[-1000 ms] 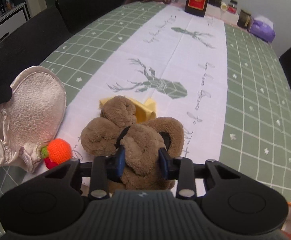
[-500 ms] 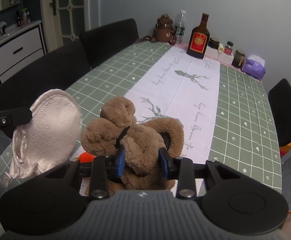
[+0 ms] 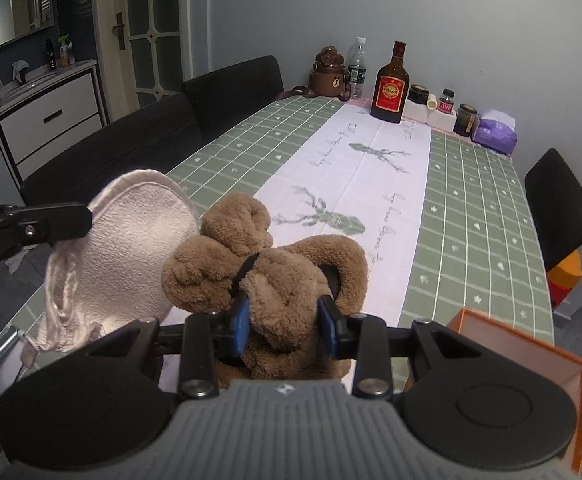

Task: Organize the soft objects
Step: 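Lift the pad and plush toy and carry both over the orange box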

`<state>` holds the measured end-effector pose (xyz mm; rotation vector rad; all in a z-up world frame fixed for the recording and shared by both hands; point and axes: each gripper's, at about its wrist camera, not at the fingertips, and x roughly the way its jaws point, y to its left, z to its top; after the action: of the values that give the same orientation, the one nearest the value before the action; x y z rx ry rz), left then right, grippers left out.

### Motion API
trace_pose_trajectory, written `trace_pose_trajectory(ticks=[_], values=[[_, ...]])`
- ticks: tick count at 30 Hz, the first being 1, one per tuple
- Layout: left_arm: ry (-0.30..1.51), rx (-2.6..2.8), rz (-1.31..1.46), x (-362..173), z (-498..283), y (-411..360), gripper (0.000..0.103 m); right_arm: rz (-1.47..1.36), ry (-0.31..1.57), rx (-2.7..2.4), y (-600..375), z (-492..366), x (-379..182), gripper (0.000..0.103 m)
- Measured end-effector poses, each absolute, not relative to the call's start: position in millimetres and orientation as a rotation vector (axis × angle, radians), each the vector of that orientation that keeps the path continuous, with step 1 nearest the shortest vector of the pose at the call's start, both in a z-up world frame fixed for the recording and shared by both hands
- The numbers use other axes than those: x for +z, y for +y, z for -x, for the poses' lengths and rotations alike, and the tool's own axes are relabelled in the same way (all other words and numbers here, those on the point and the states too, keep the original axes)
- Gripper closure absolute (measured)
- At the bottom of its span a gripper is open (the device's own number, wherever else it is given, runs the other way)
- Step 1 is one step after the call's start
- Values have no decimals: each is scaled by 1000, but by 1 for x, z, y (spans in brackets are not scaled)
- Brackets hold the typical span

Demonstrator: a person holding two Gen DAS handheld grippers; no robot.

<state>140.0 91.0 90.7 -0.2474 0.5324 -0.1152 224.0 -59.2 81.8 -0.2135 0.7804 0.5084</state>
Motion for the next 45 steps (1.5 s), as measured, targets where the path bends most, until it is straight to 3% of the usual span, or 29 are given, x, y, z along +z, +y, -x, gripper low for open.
trace_pose_trajectory(ticks=[11,19,22,26,36,37,38,39,41,45], values=[[731,-188,210,14,-116,66,100,169,873,496,-77,-170,10,67],[811,-205,194,-10,-110,60,99,163,906,487,-76,-158,-17,67],[852,-198,234,-23,-114,61,91,173,908,486,-74,-156,-22,67],[925,-206,299,-45,-119,65,68,183,920,480,-75,-154,-30,67],[959,-188,292,-70,-120,64,48,183,944,480,-79,-155,-41,66],[947,-178,277,-70,-119,63,40,185,942,480,-79,-155,-41,66],[936,-146,234,-69,-116,61,16,185,941,480,-79,-154,-42,65],[921,-120,184,-69,-114,58,11,183,944,481,-79,-155,-43,65],[930,-121,121,-74,-112,54,20,176,953,485,-79,-155,-45,65],[912,-140,150,-75,-110,57,26,176,950,480,-77,-155,-46,64]])
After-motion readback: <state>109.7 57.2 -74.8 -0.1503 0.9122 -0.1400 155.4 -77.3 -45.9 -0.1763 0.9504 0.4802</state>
